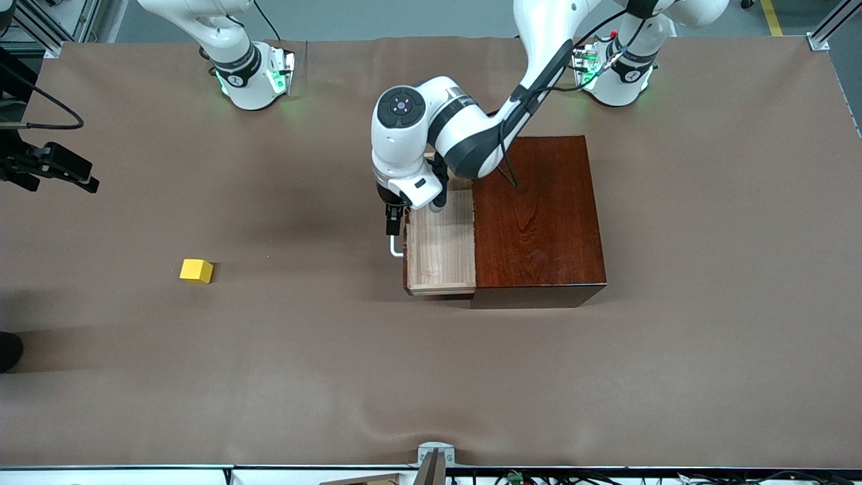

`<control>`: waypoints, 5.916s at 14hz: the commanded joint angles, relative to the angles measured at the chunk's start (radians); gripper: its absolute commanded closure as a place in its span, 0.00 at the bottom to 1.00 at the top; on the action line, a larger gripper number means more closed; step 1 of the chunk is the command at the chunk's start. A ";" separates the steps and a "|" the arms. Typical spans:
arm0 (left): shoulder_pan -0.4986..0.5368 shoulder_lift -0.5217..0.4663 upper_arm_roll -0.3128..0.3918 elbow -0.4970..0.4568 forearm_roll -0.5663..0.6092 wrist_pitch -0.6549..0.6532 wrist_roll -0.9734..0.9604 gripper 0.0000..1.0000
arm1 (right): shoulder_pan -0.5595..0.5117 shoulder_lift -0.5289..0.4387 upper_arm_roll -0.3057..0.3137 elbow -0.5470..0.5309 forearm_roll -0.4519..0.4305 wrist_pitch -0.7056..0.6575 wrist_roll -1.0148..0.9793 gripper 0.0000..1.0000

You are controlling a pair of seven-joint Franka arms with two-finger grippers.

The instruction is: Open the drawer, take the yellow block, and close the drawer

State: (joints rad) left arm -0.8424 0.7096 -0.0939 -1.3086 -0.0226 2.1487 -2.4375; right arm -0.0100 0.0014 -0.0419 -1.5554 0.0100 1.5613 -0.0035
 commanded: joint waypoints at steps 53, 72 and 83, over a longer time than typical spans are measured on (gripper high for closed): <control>0.121 -0.223 0.114 0.048 0.244 -0.394 -0.008 0.00 | -0.010 -0.012 0.002 0.021 -0.001 0.006 0.002 0.00; 0.719 -0.456 0.111 -0.138 0.056 -0.394 0.882 0.00 | -0.010 -0.012 0.002 0.021 -0.001 0.006 0.002 0.00; 0.824 -0.719 0.112 -0.385 0.004 -0.409 1.579 0.00 | -0.010 -0.012 0.004 0.021 -0.001 0.006 0.002 0.00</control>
State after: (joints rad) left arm -0.0182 0.0851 0.0258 -1.5969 0.0005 1.7402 -0.9756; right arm -0.0108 0.0014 -0.0462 -1.5339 0.0101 1.5694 -0.0035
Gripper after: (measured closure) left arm 0.000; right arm 0.000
